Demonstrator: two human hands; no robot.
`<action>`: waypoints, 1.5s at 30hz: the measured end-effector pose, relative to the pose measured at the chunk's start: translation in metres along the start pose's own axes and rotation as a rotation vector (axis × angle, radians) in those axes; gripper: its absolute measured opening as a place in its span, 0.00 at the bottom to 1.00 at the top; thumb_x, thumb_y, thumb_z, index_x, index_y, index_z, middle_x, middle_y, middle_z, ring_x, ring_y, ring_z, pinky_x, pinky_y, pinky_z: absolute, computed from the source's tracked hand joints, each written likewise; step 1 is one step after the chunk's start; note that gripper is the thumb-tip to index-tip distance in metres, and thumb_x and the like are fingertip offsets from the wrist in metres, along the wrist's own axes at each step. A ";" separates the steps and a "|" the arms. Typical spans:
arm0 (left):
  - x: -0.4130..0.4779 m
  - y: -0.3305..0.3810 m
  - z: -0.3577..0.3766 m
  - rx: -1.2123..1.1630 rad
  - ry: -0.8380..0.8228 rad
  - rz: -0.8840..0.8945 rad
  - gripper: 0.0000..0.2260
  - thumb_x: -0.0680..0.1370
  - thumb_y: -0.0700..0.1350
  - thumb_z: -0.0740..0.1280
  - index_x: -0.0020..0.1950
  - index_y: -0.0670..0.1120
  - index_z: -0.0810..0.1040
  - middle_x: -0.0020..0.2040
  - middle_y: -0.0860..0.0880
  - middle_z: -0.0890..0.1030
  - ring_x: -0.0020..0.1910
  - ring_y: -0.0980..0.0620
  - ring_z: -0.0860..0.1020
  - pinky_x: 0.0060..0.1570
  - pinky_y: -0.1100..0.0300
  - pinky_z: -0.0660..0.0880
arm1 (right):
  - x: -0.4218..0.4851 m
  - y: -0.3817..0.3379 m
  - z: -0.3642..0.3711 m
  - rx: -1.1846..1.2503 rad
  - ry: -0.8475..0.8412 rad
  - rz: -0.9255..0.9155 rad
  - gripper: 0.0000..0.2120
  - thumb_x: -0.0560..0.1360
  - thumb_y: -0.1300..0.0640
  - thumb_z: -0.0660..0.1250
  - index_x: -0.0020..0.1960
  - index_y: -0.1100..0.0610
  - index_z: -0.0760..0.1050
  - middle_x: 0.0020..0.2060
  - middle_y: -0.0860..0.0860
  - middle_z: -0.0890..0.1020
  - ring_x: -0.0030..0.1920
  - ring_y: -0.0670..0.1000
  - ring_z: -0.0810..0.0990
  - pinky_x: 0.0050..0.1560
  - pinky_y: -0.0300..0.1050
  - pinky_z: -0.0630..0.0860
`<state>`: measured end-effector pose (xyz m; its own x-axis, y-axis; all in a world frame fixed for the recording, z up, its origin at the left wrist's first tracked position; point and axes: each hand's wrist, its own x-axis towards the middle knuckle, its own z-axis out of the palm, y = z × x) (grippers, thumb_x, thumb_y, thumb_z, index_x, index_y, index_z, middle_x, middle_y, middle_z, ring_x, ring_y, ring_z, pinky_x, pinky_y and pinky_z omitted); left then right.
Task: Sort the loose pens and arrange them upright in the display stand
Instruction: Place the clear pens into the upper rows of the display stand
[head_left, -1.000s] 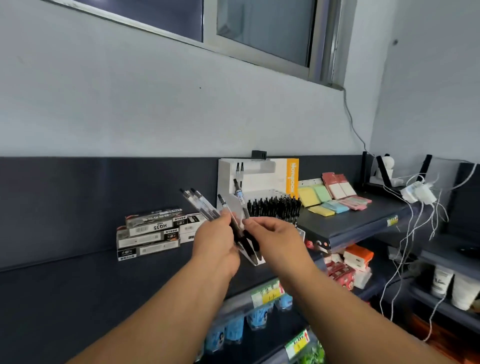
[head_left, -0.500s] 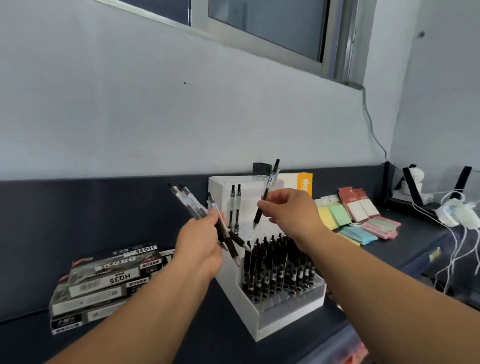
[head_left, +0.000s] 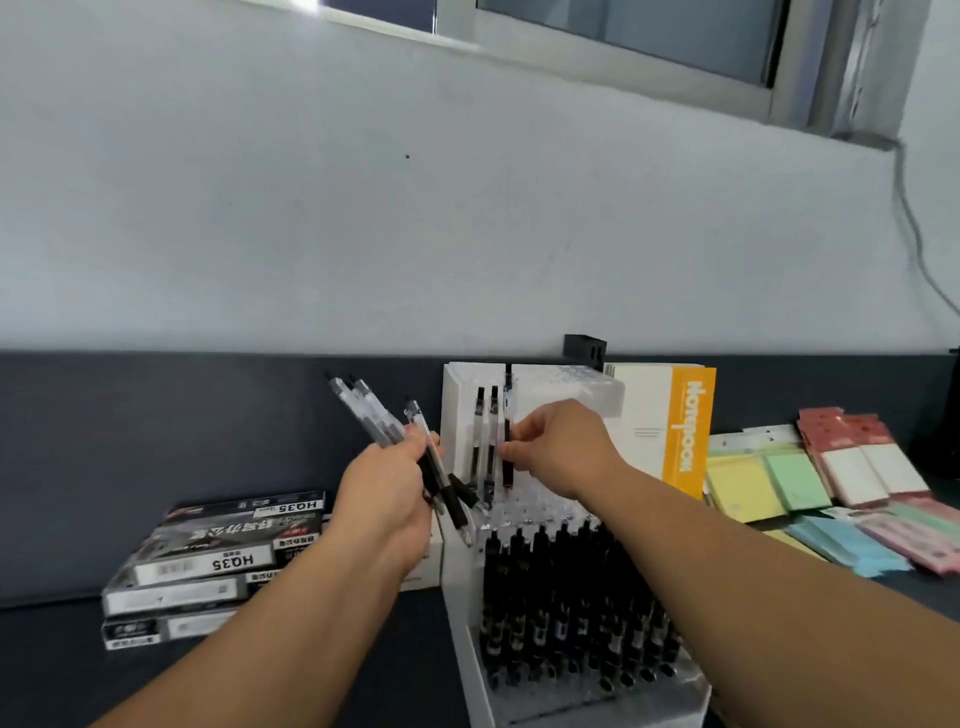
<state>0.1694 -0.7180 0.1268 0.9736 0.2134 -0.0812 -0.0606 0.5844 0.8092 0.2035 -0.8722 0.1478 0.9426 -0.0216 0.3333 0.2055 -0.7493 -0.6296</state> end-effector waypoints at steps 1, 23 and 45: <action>0.001 -0.002 0.000 -0.009 0.014 0.008 0.12 0.81 0.40 0.62 0.63 0.36 0.72 0.46 0.46 0.79 0.42 0.54 0.77 0.42 0.59 0.74 | 0.001 0.002 0.000 -0.021 -0.018 -0.015 0.08 0.71 0.50 0.74 0.41 0.54 0.80 0.35 0.47 0.82 0.34 0.42 0.78 0.28 0.30 0.66; -0.013 -0.001 0.004 0.058 0.023 0.088 0.03 0.81 0.40 0.62 0.50 0.41 0.72 0.43 0.46 0.77 0.42 0.52 0.75 0.47 0.56 0.73 | -0.005 0.001 0.006 -0.336 -0.106 -0.057 0.15 0.74 0.49 0.69 0.42 0.62 0.81 0.38 0.55 0.83 0.43 0.53 0.81 0.43 0.43 0.76; -0.023 0.000 0.015 0.258 -0.191 0.169 0.07 0.81 0.43 0.62 0.54 0.42 0.78 0.47 0.45 0.83 0.46 0.51 0.79 0.53 0.49 0.77 | -0.038 -0.031 -0.020 0.325 -0.082 -0.099 0.11 0.75 0.43 0.68 0.46 0.51 0.81 0.39 0.44 0.83 0.37 0.42 0.77 0.44 0.39 0.73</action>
<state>0.1499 -0.7344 0.1373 0.9796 0.1261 0.1565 -0.1903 0.3310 0.9242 0.1559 -0.8609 0.1688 0.9290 0.1037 0.3553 0.3580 -0.4947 -0.7919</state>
